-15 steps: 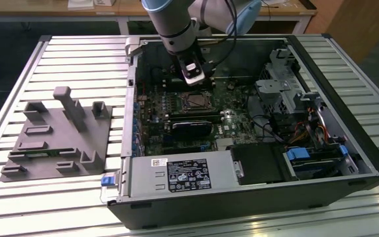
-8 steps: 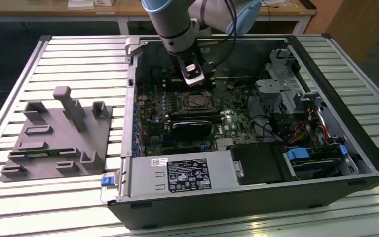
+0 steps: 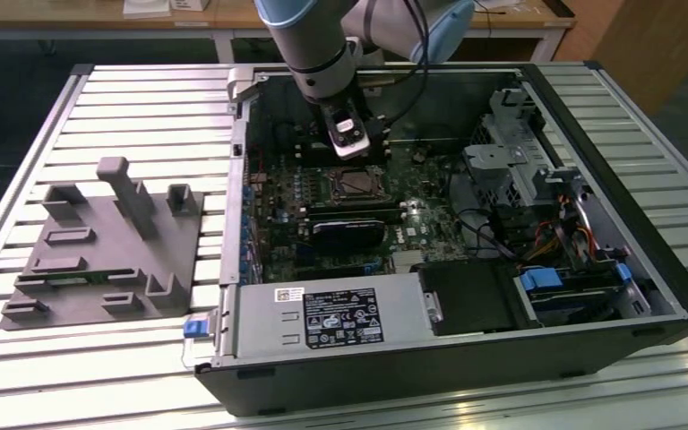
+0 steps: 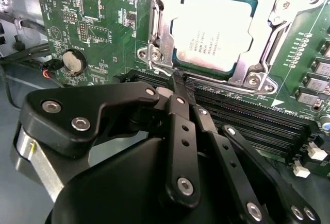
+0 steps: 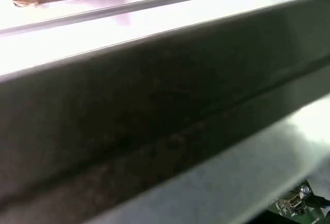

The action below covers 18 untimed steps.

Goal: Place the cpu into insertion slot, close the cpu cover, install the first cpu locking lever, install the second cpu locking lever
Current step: 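Install the first cpu locking lever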

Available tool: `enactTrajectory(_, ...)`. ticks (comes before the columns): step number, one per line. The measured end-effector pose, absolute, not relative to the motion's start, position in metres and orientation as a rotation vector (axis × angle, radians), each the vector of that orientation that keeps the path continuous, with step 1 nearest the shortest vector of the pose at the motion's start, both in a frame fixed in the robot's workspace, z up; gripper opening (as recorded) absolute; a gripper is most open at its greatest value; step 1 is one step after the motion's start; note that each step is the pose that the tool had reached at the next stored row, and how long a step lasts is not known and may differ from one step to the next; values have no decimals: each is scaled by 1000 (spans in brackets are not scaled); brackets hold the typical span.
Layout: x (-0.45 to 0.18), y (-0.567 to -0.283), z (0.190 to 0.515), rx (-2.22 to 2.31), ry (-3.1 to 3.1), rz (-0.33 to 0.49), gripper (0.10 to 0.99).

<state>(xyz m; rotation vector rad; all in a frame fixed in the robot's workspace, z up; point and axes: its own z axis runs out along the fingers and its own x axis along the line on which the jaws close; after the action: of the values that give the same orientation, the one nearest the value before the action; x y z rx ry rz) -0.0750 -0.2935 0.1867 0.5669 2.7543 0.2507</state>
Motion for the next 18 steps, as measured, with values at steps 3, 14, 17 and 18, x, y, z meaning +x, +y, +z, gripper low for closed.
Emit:
enactTrajectory(3, -75, -294, 186, 571, 2755, 273, 106)
enactTrajectory(14, -74, -294, 186, 575, 2755, 296, 106)
enactTrajectory(17, -72, -294, 186, 575, 2755, 296, 106)
enactTrajectory(18, -72, -295, 186, 575, 2755, 296, 106)
